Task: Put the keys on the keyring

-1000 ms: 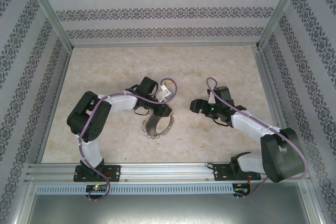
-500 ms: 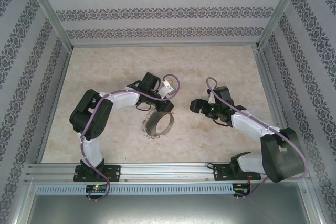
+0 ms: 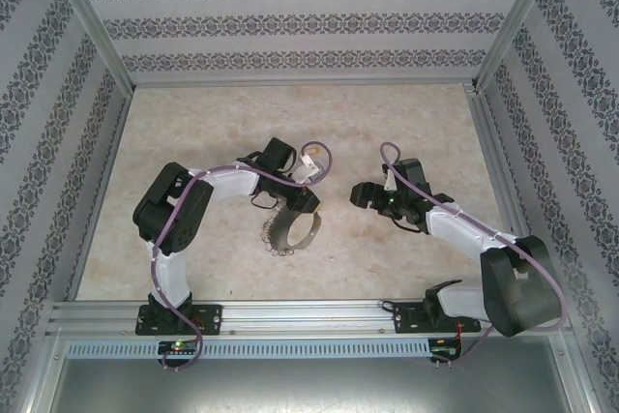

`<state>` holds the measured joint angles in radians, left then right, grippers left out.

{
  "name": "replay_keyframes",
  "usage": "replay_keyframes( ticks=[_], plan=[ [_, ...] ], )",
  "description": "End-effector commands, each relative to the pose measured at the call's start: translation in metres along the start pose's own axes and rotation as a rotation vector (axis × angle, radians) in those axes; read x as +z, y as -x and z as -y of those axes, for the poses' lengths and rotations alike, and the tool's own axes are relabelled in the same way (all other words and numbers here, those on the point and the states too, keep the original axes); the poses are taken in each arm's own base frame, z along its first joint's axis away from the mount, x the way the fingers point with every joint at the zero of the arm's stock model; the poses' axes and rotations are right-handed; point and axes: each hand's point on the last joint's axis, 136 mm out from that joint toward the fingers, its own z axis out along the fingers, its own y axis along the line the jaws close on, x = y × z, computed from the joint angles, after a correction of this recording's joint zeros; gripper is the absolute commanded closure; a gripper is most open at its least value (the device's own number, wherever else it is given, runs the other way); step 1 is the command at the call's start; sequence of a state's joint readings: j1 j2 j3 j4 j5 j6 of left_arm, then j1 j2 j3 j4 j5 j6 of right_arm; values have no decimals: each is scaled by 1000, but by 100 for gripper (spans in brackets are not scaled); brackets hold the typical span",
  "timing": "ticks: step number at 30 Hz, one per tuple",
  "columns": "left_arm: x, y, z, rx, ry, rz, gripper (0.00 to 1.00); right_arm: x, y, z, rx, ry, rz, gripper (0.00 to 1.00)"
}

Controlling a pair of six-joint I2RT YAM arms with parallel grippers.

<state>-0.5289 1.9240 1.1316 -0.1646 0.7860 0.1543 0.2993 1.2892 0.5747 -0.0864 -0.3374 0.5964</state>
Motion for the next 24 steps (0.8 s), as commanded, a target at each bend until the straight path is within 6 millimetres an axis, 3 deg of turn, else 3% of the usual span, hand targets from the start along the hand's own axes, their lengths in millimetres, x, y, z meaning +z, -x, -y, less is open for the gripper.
replay_keyframes(
  ticks=[1,13,18,24],
  plan=[
    [5,-14,4,-5,-33,-28,71,-1,4,-5,-19,-4,10,17],
    [13,-22,-11,14,58,-39,67,0,4,-5,-19,-4,9,17],
    [15,-19,-22,27,130,0,66,0,4,-5,-19,-3,11,17],
    [20,-13,-22,37,135,13,66,1,4,-4,-22,-5,9,17]
  ],
)
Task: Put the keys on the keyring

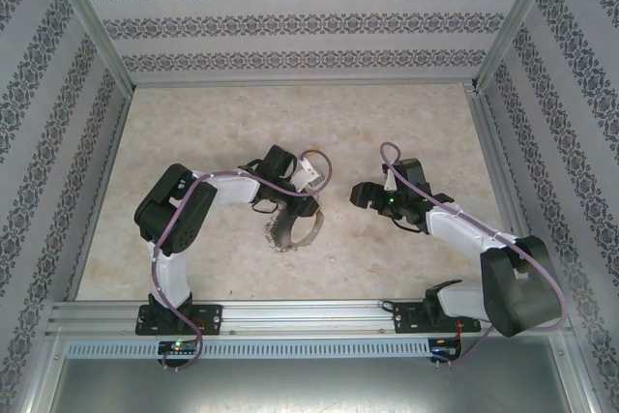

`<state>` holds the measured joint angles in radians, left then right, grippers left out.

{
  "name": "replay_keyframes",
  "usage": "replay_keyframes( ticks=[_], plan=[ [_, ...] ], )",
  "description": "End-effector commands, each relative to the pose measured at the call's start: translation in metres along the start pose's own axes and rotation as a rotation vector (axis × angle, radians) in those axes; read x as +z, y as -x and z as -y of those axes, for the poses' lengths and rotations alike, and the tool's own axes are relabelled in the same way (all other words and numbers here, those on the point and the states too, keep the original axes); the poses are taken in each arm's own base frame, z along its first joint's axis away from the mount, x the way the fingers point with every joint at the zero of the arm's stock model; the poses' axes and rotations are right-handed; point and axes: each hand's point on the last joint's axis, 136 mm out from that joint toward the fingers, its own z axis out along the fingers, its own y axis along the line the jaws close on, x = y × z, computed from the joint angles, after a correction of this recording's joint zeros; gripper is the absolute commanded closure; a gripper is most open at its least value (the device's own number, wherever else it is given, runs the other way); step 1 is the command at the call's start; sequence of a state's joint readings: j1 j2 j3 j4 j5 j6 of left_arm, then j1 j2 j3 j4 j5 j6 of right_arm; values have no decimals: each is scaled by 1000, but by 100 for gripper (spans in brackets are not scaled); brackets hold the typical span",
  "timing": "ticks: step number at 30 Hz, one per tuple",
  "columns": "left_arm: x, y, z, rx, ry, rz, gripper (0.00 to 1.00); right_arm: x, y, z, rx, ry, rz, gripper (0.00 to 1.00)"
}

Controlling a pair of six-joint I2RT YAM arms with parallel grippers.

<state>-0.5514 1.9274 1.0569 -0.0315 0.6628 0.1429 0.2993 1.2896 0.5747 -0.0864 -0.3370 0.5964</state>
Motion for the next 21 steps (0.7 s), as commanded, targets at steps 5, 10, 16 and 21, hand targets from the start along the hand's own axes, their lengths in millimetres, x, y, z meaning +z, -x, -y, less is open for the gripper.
replay_keyframes(
  ticks=[5,10,16,21],
  plan=[
    [10,-2,-3,9,34,5,67,0,4,-6,-25,3,10,17],
    [12,5,0,14,28,15,76,2,4,-6,-27,7,5,18],
    [13,9,0,17,28,18,85,5,1,-4,-25,4,-3,19],
    [14,9,-1,17,35,16,90,5,1,-4,-26,7,-2,19]
  ],
)
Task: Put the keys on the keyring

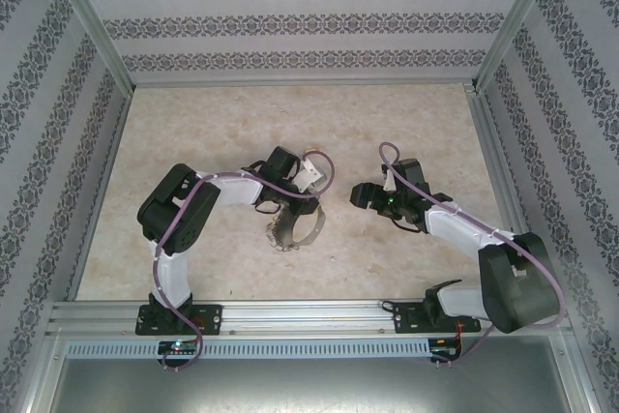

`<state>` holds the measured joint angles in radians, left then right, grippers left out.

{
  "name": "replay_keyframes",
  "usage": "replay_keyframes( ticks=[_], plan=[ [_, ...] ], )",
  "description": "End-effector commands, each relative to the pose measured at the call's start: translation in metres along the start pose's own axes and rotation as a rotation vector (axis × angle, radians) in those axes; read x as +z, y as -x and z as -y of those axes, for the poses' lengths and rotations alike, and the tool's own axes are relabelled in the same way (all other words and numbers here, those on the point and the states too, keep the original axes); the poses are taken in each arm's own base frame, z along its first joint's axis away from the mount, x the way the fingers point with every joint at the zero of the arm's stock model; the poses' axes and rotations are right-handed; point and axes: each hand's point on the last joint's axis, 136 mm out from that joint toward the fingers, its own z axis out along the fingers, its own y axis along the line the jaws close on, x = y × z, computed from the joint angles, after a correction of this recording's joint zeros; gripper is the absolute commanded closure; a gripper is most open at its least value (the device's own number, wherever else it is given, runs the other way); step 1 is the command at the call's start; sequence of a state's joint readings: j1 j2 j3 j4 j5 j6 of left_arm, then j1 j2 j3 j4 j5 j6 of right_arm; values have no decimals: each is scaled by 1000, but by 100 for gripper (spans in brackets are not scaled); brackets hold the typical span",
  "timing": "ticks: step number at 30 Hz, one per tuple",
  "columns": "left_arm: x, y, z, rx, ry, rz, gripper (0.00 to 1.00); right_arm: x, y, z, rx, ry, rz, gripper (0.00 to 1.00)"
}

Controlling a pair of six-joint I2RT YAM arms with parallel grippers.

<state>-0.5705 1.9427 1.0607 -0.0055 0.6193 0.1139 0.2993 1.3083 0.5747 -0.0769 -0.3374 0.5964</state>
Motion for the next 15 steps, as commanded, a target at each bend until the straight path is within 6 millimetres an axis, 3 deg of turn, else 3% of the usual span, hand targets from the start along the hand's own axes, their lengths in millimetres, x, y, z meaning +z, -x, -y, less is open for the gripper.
replay_keyframes(
  ticks=[1,3,15],
  plan=[
    [6,9,2,24,4,19,94,2,2,-6,-28,10,5,19],
    [6,10,1,22,8,19,100,1,2,-7,-28,13,7,19],
    [-7,19,8,23,14,24,100,3,7,-11,-27,30,22,19]
  ],
)
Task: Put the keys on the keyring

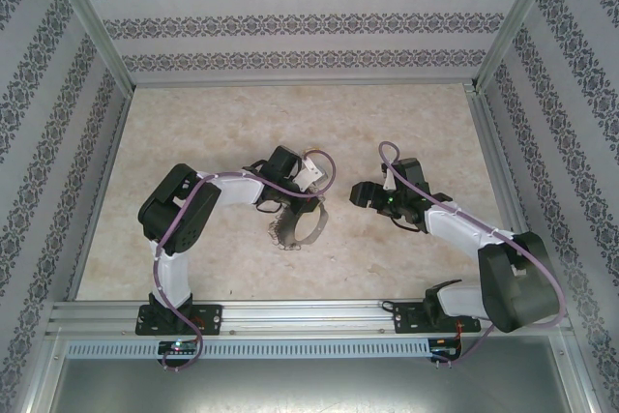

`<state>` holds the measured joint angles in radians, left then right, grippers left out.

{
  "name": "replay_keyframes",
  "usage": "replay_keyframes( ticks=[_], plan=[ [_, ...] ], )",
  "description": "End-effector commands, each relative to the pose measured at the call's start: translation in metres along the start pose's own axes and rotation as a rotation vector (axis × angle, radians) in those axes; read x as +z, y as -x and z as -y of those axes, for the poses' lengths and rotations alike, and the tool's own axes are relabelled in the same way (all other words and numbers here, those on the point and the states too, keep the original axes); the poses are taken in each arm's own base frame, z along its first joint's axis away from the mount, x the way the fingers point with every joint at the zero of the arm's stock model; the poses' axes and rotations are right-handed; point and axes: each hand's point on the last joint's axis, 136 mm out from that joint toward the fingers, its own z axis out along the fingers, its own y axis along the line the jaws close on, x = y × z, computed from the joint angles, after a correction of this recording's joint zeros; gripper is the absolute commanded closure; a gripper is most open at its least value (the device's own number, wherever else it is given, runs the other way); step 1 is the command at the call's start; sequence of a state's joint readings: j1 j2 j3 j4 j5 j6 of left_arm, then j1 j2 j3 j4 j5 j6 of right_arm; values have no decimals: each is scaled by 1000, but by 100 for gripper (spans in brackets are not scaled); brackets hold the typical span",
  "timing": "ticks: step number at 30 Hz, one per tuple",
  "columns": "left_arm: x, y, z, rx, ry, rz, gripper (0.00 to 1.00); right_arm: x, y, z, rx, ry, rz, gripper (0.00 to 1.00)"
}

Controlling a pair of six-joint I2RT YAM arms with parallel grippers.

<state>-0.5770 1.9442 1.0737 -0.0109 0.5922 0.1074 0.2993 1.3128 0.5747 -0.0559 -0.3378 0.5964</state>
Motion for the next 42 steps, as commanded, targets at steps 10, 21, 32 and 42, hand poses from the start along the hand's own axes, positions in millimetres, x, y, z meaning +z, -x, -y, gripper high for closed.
replay_keyframes(
  ticks=[10,21,32,42],
  plan=[
    [-32,14,26,73,-7,30,100,5,14,-16,-32,39,23,19],
    [-37,9,27,58,5,44,100,18,50,-42,-27,80,47,20],
    [-43,-13,12,-5,105,72,100,73,89,-64,-61,4,-56,31],
    [-60,-9,2,-25,161,137,100,135,115,-83,-156,-6,-133,46]
  ],
)
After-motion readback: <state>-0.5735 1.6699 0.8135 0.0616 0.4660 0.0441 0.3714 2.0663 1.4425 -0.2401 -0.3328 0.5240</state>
